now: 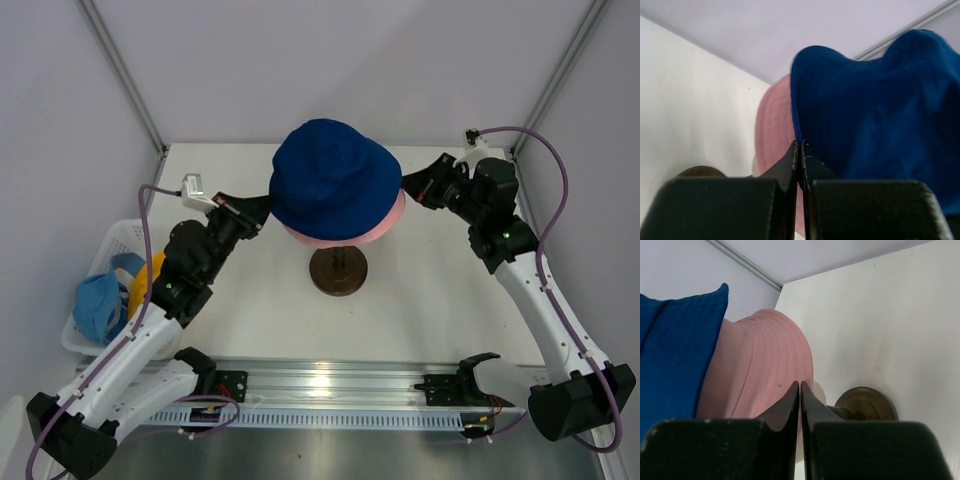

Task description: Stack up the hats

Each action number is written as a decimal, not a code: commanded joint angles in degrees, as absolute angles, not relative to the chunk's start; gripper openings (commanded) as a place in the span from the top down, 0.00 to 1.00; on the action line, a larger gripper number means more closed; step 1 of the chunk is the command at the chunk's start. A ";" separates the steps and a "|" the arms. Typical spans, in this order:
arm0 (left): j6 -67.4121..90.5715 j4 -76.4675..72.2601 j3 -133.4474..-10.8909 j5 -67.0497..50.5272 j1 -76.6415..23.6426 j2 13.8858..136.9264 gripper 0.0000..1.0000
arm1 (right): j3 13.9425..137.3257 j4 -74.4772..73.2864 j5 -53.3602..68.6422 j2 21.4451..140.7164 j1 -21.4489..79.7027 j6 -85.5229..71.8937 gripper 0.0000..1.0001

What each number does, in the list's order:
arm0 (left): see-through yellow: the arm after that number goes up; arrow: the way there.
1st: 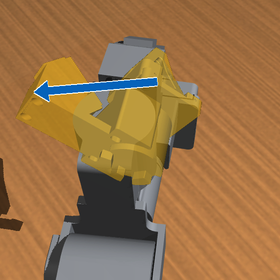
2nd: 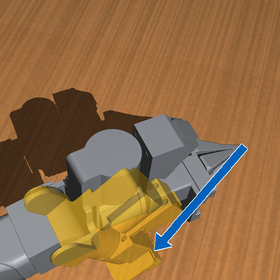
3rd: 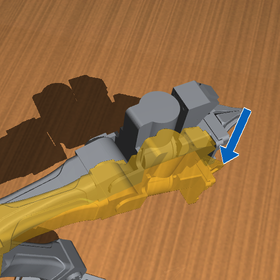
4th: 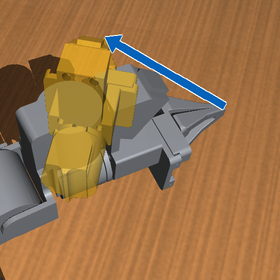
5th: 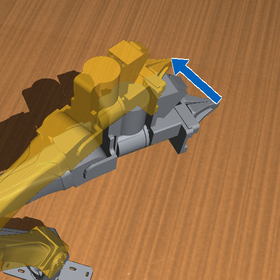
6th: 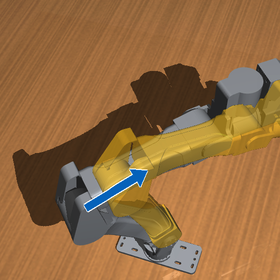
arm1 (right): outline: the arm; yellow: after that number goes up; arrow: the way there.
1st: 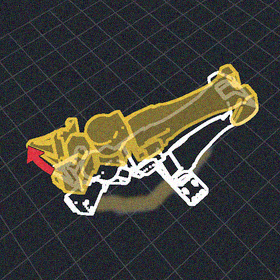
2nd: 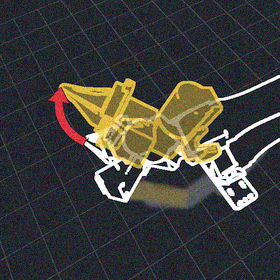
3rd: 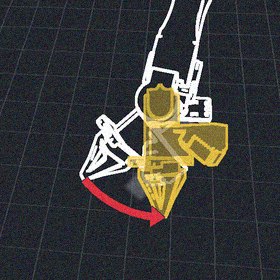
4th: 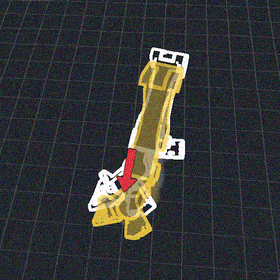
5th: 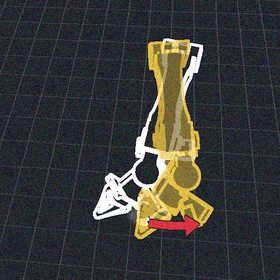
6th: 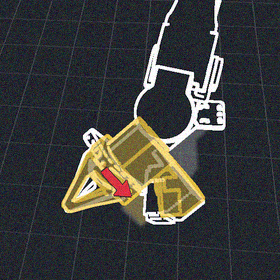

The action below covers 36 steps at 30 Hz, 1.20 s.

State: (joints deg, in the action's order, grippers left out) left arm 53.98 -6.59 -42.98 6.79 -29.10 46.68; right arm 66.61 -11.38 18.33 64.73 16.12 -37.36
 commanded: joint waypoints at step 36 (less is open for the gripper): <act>59.85 -31.73 -37.62 0.79 -28.48 50.89 0.99 | 66.09 7.65 27.07 63.98 15.29 -53.53 0.50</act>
State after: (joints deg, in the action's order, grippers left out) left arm 58.89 -27.35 -37.80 2.31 -28.77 50.72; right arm 66.00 4.89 25.71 65.14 14.70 -52.82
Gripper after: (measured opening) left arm 0.011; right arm 0.510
